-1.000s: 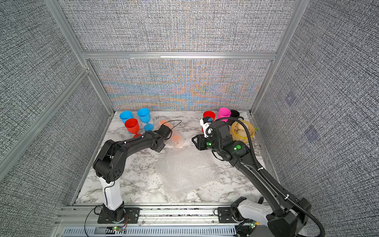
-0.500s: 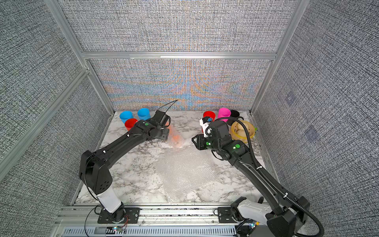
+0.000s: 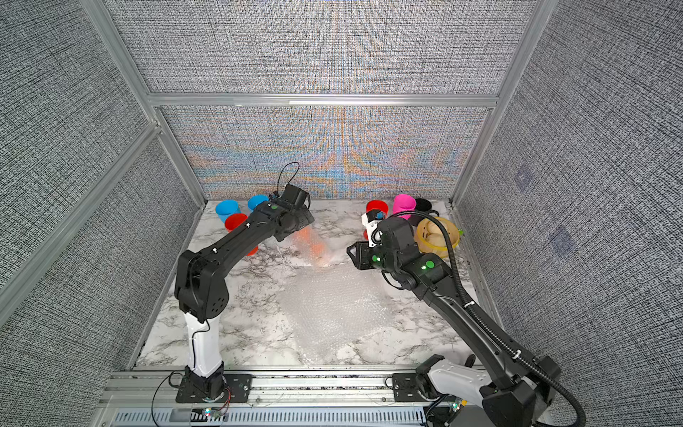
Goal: Unpack wine glasses from bubble wrap
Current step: Pick up the bubble wrap from the center of the board.
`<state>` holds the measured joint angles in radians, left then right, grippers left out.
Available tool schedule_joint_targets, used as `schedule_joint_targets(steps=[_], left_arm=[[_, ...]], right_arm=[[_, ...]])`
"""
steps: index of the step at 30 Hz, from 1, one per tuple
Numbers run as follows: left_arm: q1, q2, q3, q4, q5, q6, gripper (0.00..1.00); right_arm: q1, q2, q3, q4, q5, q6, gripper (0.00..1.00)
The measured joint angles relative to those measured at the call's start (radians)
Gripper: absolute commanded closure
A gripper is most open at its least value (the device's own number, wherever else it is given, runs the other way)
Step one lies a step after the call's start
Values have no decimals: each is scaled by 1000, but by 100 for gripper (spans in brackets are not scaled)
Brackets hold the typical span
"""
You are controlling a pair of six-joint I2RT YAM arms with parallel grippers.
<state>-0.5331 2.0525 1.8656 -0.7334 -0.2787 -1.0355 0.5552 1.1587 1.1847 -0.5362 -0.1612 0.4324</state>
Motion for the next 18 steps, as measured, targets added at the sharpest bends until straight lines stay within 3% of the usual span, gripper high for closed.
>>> schedule_joint_targets(steps=[6,18], left_arm=[[50,117,126,-59,11,-98,0],[84,289,250,-105,73,-113,0]], right_arm=[[-2,5,0,0,7,-3,61],[-7,19,-8,2,31,-16,61]])
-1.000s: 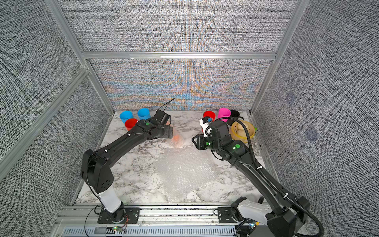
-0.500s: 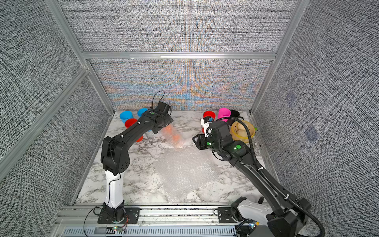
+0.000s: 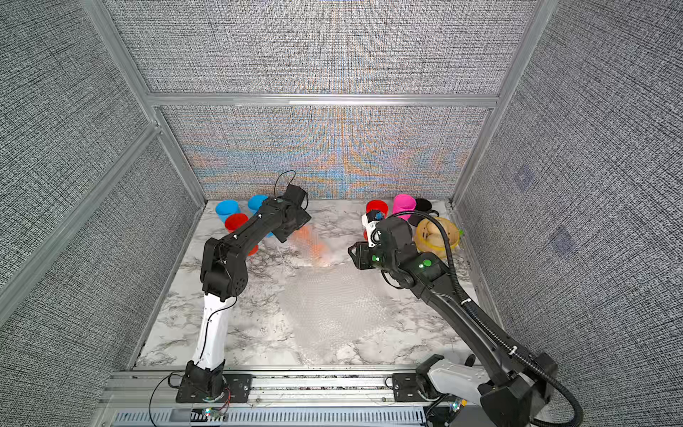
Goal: Unpack wine glasses from bubble wrap
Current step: Pick up the bubble wrap from the center of the board.
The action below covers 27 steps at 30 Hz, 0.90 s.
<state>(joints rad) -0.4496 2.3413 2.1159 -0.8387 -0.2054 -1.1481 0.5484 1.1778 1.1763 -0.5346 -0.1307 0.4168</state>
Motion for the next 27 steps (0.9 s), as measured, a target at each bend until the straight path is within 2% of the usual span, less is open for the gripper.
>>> schedule_joint_targets(steps=[5,8,15,19,23,27], left_arm=[[19,48,6,51,41,22,0],[22,71,10,94,61,35,4],[22,108,50,142,85,66,23],[23,112,55,166,101,71,30],[23,102,55,169,118,74,31],[21,31,53,163,131,78,30]], right_arm=[[-5,8,-13,2,-1,-4,61],[-7,14,-23,4,-2,-7,61],[-10,17,-33,8,-6,-11,61],[-11,14,-33,7,-6,-11,62],[-11,1,-20,-3,-5,-16,62],[-11,-27,13,-24,5,-24,61]])
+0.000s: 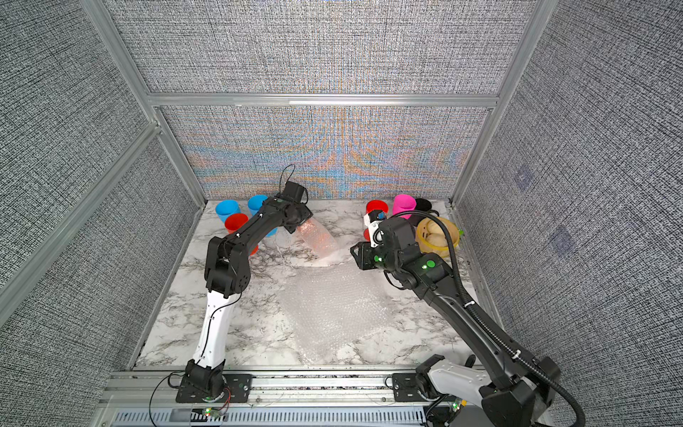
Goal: Unpack wine glasses from bubble wrap
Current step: Pick up the bubble wrap from the center of the board, then place the bubble wrap at the center of the board.
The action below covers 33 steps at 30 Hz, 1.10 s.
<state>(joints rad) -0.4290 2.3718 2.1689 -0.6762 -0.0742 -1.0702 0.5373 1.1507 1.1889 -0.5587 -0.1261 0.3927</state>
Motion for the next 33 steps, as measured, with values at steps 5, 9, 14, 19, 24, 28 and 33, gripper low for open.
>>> schedule_joint_targets(steps=[5,9,14,19,24,28,33], left_arm=[[-14,-183,-47,-6,14,17,30],[-57,-349,-159,-21,23,28,30],[-143,-533,-359,-48,33,42,30],[-210,-642,-582,-58,75,41,29],[-282,-649,-750,-36,131,28,28],[-309,-601,-804,3,134,16,28],[-373,-527,-785,46,152,16,22]], right_arm=[[0,-40,40,-44,29,-10,61],[0,-76,47,-77,44,-10,61],[0,-130,9,-93,57,5,61],[0,-166,-48,-101,46,18,61],[0,-172,-129,-106,22,31,61],[1,-140,-163,-98,-6,40,61],[17,-76,-183,-76,-33,39,61]])
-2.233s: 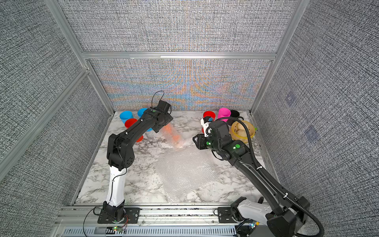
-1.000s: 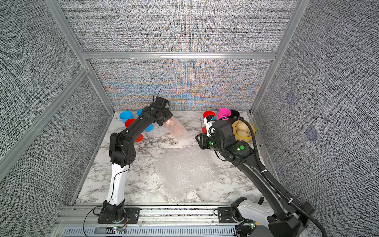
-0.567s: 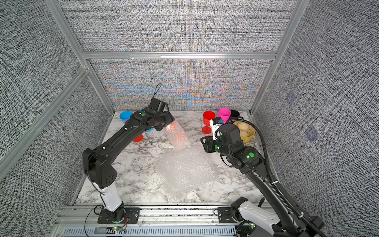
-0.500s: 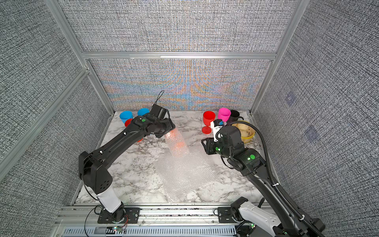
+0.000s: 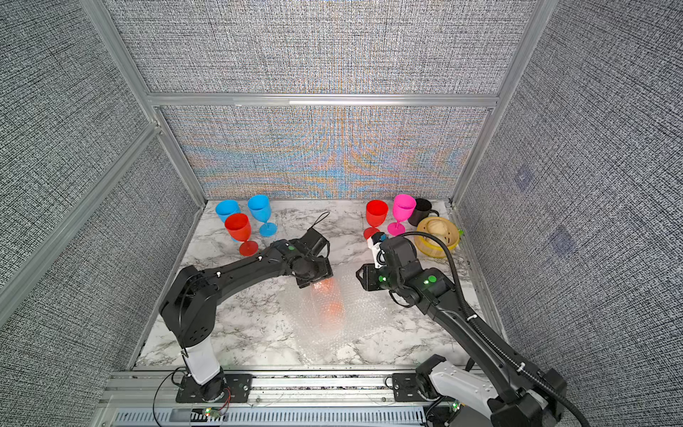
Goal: Unpack wine glasses from bubble wrap
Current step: Place the bubble wrap at the center of the board.
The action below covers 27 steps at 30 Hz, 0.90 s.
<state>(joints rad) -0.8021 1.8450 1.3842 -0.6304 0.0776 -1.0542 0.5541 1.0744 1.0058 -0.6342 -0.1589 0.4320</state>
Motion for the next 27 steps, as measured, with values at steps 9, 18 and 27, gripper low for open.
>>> schedule_joint_targets(steps=[9,18,27], left_arm=[[-9,85,62,-10,14,22,0],[26,-47,19,6,51,55,0],[131,-188,-137,51,108,32,0]], right_arm=[[23,117,-23,58,-73,-7,55],[70,144,-29,62,-98,-35,42],[202,221,68,23,25,-53,42]])
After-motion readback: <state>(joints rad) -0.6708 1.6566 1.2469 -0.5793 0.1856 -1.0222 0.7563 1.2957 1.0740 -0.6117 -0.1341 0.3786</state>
